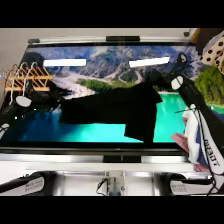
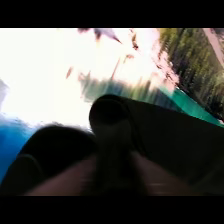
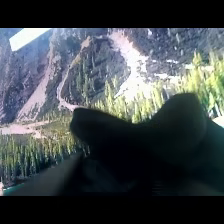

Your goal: Fold the shirts.

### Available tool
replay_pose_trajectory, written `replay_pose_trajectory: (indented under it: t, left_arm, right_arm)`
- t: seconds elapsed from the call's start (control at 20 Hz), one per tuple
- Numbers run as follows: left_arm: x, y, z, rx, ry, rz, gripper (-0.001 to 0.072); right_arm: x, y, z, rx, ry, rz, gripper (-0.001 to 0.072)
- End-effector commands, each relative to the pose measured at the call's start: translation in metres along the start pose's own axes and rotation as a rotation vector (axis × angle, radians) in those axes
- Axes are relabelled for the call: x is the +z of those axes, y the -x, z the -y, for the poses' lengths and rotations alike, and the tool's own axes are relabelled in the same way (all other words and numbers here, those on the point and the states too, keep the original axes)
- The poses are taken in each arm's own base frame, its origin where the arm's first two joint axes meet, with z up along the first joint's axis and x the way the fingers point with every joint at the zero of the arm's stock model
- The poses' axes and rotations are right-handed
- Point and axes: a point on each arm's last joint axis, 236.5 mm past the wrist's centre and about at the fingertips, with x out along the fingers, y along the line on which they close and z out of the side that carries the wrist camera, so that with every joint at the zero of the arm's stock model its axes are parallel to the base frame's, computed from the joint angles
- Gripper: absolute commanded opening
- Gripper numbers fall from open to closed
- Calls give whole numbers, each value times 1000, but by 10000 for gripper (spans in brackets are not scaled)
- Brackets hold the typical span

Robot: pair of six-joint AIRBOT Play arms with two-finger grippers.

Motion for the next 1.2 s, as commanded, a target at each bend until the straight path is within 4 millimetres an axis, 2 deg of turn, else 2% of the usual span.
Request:
replay_pose_trajectory:
  t: [0.0, 0.1, 0.15, 0.2, 0.25, 0.35, 0.4, 0.5, 0.6, 0.8, 1.05, 1.1, 1.15]
  left_arm:
    - [-9, -6, -12, 10, 19, -87, 713]
    - [-6, 21, -27, 24, -140, -204, 687]
    - [-3, 38, -44, 67, -173, -263, 518]
    - [-2, 57, -68, 128, -181, -323, 405]
    - [-5, 74, -90, 177, -166, -375, 405]
    - [-15, 88, -118, 207, -110, -432, 406]
    - [-23, 87, -123, 195, -93, -450, 406]
    - [-44, 75, -122, 149, -96, -482, 402]
    - [-61, 58, -115, 112, -83, -489, 391]
    - [-71, 28, -106, 98, -91, -464, 390]
    - [-72, 4, -95, 93, -120, -429, 382]
    - [-73, 3, -95, 94, -121, -432, 360]
    - [-74, 2, -96, 95, -119, -436, 257]
  right_arm:
    - [5, 7, 2, 10, 35, -1, 602]
    - [17, 39, 7, 0, 112, -11, 602]
    - [18, 57, 16, -25, 149, -38, 602]
    - [13, 75, 30, -67, 183, -90, 602]
    - [1, 91, 48, -117, 213, -167, 602]
    - [-31, 115, 78, -199, 251, -347, 602]
    - [-49, 125, 90, -229, 256, -437, 602]
    - [-73, 133, 97, -238, 251, -538, 602]
    - [-85, 130, 87, -207, 242, -564, 602]
    - [-91, 125, 69, -162, 253, -561, 602]
    - [-93, 125, 68, -168, 261, -570, 602]
    - [-95, 125, 70, -174, 263, -576, 603]
    - [-96, 124, 75, -188, 272, -582, 686]
